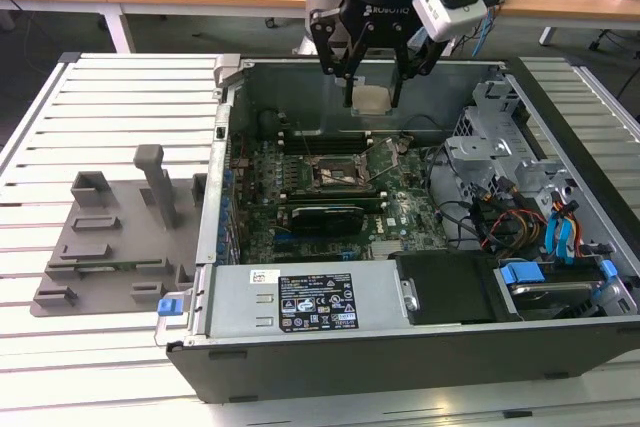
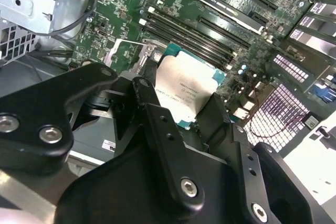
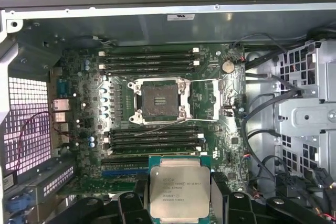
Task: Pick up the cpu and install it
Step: 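Pick up the cpu and move it towards the insertion slot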
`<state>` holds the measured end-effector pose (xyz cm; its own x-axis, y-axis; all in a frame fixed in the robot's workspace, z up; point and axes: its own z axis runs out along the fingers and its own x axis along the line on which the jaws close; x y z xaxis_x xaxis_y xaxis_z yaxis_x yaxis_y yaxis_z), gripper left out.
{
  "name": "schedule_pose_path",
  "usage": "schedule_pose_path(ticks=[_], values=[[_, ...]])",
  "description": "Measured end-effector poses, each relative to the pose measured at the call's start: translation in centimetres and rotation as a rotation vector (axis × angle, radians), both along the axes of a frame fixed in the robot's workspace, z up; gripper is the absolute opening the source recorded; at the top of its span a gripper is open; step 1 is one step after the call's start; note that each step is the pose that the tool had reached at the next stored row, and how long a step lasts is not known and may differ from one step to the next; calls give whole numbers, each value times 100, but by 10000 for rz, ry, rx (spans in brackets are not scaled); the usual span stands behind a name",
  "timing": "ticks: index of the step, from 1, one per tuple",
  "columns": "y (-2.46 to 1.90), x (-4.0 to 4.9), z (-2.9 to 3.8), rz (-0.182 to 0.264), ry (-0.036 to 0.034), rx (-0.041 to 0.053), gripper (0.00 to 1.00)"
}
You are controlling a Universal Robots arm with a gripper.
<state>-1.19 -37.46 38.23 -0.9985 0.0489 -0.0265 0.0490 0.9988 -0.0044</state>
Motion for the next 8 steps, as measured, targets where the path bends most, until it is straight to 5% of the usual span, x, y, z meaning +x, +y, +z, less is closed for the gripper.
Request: schedule_pose_path(ticks=[8], values=[[0,92,-15,0,0,-1,55]])
